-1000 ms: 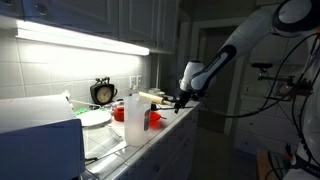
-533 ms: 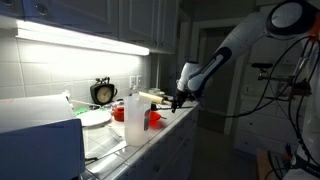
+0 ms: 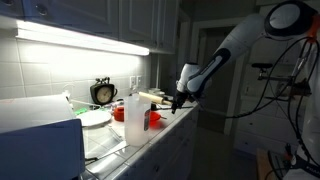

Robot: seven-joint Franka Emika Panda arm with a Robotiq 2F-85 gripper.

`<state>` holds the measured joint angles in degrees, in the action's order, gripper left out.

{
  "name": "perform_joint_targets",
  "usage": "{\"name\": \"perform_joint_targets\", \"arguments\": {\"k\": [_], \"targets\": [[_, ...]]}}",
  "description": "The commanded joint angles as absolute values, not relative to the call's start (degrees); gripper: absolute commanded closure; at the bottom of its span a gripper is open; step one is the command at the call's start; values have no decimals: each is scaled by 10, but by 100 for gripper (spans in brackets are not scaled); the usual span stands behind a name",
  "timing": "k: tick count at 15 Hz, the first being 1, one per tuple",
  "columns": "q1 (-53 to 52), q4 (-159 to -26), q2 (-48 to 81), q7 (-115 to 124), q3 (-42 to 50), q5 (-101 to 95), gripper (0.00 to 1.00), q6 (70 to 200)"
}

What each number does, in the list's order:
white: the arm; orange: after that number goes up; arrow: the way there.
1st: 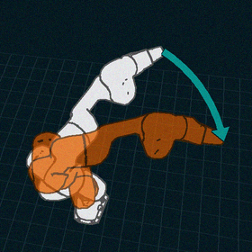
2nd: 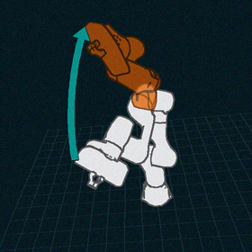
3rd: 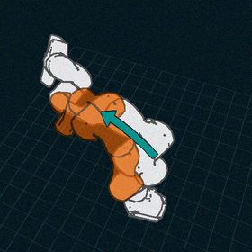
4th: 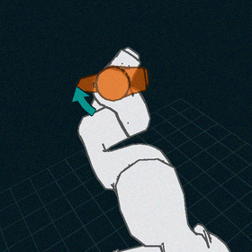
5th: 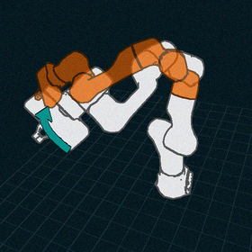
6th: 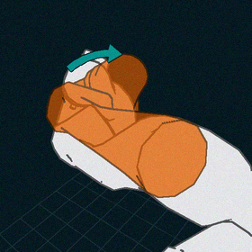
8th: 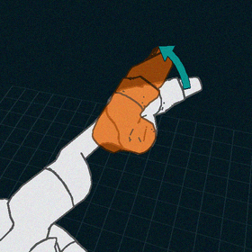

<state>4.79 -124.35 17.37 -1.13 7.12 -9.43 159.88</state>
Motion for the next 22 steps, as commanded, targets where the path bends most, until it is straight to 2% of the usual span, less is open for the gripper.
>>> {"name": "perform_joint_targets", "arguments": {"k": [1,12,22], "targets": [[44,-1218,196,-32,71,-106,0,1624],[62,-1153,259,-101,23,-76,0,1640],[119,-1123,317,-136,-42,-52,0,1723]]}}
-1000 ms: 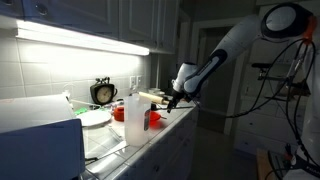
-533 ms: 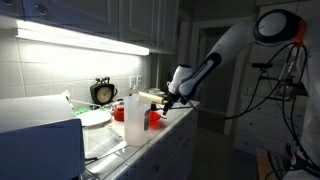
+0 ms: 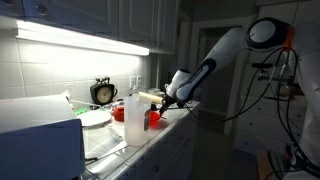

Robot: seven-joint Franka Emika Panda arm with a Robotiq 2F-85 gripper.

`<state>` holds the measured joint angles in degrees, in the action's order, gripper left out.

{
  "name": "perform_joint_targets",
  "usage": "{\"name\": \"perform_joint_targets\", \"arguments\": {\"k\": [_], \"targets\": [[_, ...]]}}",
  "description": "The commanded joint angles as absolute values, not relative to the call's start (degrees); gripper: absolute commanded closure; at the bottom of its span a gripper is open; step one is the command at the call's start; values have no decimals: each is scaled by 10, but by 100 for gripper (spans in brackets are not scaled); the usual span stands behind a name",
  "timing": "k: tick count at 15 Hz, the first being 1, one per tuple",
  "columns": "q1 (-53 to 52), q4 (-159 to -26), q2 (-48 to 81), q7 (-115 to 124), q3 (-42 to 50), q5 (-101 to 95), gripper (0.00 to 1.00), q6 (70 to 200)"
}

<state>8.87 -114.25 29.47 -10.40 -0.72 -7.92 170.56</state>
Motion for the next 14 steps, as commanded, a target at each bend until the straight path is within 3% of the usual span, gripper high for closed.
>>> {"name": "perform_joint_targets", "arguments": {"k": [1,4,7,9,13,14], "targets": [[126,-1122,320,-140,-51,-50,0,1727],[144,-1116,329,-151,-72,-44,0,1729],[156,-1114,332,-157,-83,-42,28,1733],[161,-1115,332,-158,-85,-43,30,1736],[168,-1114,334,-160,-90,-44,19,1741],[170,-1114,334,-160,-91,-44,30,1740]]}}
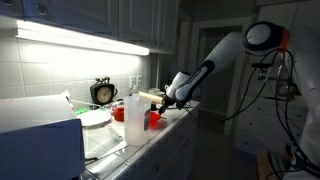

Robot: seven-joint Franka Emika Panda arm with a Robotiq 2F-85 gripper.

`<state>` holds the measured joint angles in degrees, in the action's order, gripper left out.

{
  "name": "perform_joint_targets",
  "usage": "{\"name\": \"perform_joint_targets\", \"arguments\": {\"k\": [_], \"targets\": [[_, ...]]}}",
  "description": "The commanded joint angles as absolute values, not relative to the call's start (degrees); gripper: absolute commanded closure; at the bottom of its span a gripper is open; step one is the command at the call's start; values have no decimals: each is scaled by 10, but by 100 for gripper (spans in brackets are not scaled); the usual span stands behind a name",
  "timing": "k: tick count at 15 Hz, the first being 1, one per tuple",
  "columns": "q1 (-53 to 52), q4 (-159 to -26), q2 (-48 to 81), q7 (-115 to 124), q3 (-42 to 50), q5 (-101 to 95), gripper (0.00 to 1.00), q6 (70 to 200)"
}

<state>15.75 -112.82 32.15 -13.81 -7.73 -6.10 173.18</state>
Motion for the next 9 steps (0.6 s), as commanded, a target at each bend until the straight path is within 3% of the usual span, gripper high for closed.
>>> {"name": "perform_joint_targets", "arguments": {"k": [1,2,3,7,9], "targets": [[170,-1115,334,-161,-91,-44,32,1741],[171,-1115,334,-161,-92,-44,39,1741],[172,-1115,334,-161,-92,-44,35,1741],[176,-1115,333,-162,-94,-44,41,1741],[177,-1114,333,-162,-94,-44,54,1741]]}}
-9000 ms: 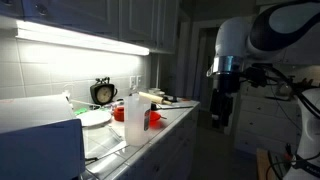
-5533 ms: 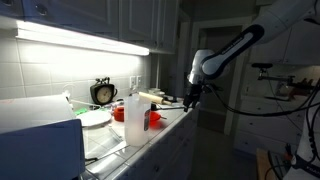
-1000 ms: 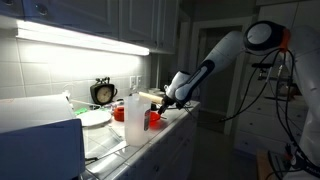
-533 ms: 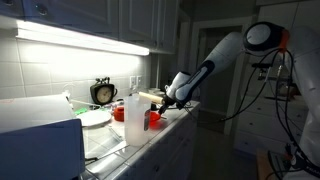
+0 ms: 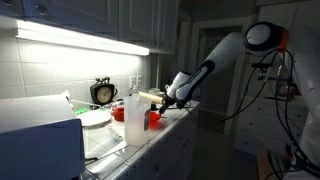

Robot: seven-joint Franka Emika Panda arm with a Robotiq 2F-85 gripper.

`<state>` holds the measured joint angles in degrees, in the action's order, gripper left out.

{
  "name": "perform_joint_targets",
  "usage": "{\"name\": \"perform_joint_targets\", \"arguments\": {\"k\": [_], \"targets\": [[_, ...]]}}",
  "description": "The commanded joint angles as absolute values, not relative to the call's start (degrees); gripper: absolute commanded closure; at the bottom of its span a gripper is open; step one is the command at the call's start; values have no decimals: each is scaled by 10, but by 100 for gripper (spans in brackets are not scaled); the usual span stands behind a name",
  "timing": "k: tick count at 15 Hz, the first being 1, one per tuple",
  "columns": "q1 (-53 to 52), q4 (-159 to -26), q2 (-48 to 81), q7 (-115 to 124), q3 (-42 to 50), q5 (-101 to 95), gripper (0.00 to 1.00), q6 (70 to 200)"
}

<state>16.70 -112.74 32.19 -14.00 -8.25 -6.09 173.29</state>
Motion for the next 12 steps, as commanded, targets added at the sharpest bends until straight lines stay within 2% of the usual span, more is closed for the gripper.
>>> {"name": "perform_joint_targets", "arguments": {"k": [1,2,8,9,12], "targets": [[178,-1114,333,-162,-94,-44,59,1741],[178,-1114,333,-162,-94,-44,66,1741],[181,-1115,333,-164,-97,-43,63,1738],[180,-1115,333,-164,-97,-44,45,1740],[189,-1107,339,-180,-106,-47,28,1743]]}}
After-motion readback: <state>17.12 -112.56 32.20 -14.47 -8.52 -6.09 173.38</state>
